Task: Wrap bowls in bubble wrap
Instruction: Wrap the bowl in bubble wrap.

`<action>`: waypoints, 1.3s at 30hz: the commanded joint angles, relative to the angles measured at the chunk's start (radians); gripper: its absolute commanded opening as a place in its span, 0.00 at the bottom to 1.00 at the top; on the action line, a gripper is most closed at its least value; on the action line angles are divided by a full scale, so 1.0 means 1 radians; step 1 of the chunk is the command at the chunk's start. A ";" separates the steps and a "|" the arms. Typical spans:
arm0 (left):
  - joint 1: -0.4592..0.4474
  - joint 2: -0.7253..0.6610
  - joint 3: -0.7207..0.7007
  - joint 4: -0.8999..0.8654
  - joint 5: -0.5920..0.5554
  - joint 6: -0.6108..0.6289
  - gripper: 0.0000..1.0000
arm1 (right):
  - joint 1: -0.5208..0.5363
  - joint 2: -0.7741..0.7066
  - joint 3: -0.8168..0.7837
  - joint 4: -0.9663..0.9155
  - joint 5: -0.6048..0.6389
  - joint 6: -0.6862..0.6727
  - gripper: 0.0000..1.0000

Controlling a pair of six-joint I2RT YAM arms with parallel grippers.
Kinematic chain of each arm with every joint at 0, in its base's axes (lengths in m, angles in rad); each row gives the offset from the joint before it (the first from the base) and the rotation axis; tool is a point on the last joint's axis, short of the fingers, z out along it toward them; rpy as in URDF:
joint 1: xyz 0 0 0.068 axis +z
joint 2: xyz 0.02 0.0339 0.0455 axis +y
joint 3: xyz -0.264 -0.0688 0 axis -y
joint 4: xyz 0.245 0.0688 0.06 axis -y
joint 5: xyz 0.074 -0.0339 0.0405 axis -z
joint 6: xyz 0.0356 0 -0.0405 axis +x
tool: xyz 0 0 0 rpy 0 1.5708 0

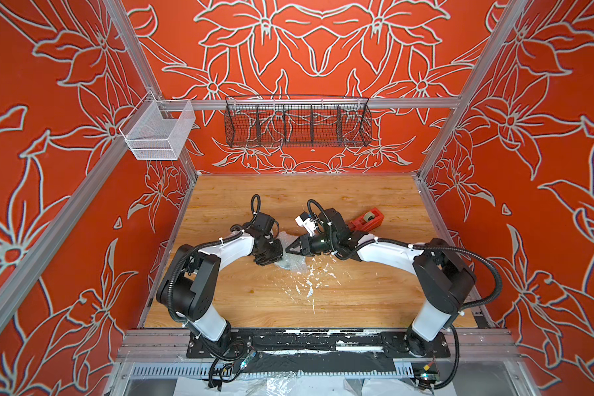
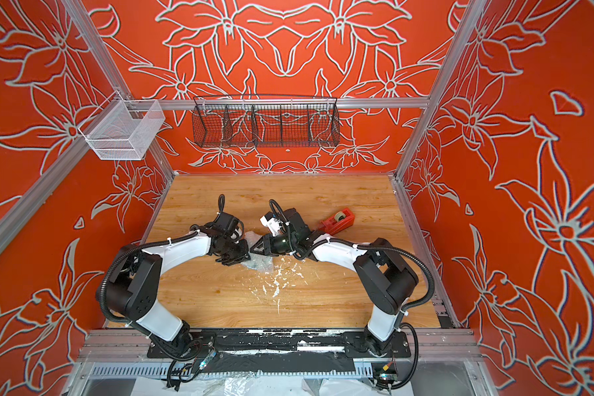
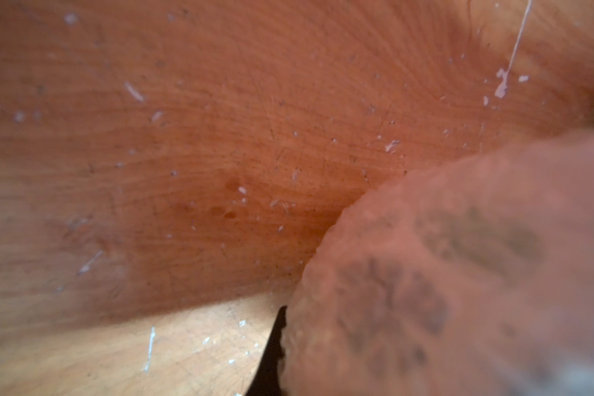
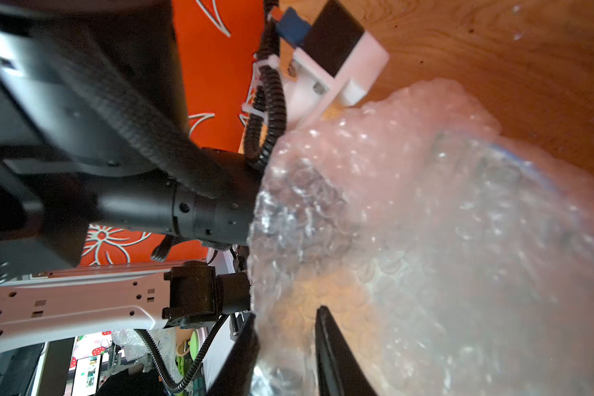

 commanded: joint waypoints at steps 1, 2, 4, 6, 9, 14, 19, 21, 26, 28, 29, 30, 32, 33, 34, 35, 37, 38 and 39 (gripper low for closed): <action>-0.001 0.024 -0.005 0.010 -0.047 -0.021 0.00 | 0.010 0.039 0.005 0.005 0.007 0.025 0.23; -0.001 0.025 -0.006 0.012 -0.044 -0.022 0.00 | 0.010 0.047 0.006 0.003 0.006 0.021 0.22; -0.001 0.024 -0.007 0.016 -0.037 -0.025 0.00 | 0.010 0.074 0.020 -0.026 0.011 0.011 0.20; -0.002 0.022 -0.007 0.021 -0.028 -0.027 0.00 | 0.009 0.103 0.033 -0.048 0.018 0.005 0.18; -0.001 0.019 -0.007 0.019 -0.028 -0.033 0.00 | 0.010 0.144 0.043 -0.059 0.025 0.009 0.15; -0.001 0.027 0.001 0.037 0.015 -0.037 0.00 | 0.021 0.181 0.078 -0.167 0.107 -0.049 0.14; -0.001 0.020 -0.008 0.074 0.084 -0.053 0.00 | 0.037 0.221 0.132 -0.276 0.193 -0.105 0.13; 0.000 0.004 -0.019 0.086 0.101 -0.060 0.00 | 0.042 0.232 0.150 -0.318 0.228 -0.122 0.13; 0.017 -0.037 -0.033 0.096 0.141 -0.070 0.16 | 0.046 0.264 0.187 -0.376 0.273 -0.139 0.13; 0.029 -0.053 -0.034 0.090 0.145 -0.068 0.21 | 0.046 0.283 0.203 -0.388 0.275 -0.142 0.13; 0.035 -0.061 -0.036 0.090 0.147 -0.069 0.25 | 0.045 0.292 0.211 -0.396 0.277 -0.146 0.13; 0.042 -0.070 -0.037 0.090 0.154 -0.067 0.31 | 0.046 0.303 0.221 -0.404 0.278 -0.148 0.13; 0.057 -0.094 -0.048 0.097 0.166 -0.068 0.41 | 0.045 0.315 0.234 -0.410 0.279 -0.150 0.12; 0.064 -0.111 -0.053 0.100 0.167 -0.070 0.43 | 0.046 0.320 0.242 -0.416 0.278 -0.150 0.12; 0.070 -0.128 -0.059 0.104 0.165 -0.069 0.43 | 0.046 0.323 0.247 -0.419 0.279 -0.150 0.12; 0.076 -0.140 -0.063 0.101 0.165 -0.066 0.43 | 0.045 0.324 0.251 -0.422 0.280 -0.153 0.12; 0.084 -0.162 -0.063 0.090 0.166 -0.053 0.45 | 0.046 0.324 0.260 -0.429 0.279 -0.155 0.12; 0.087 -0.166 -0.063 0.085 0.168 -0.046 0.45 | 0.047 0.325 0.265 -0.434 0.282 -0.154 0.12; 0.091 -0.172 -0.062 0.079 0.171 -0.041 0.46 | 0.045 0.326 0.273 -0.440 0.283 -0.157 0.12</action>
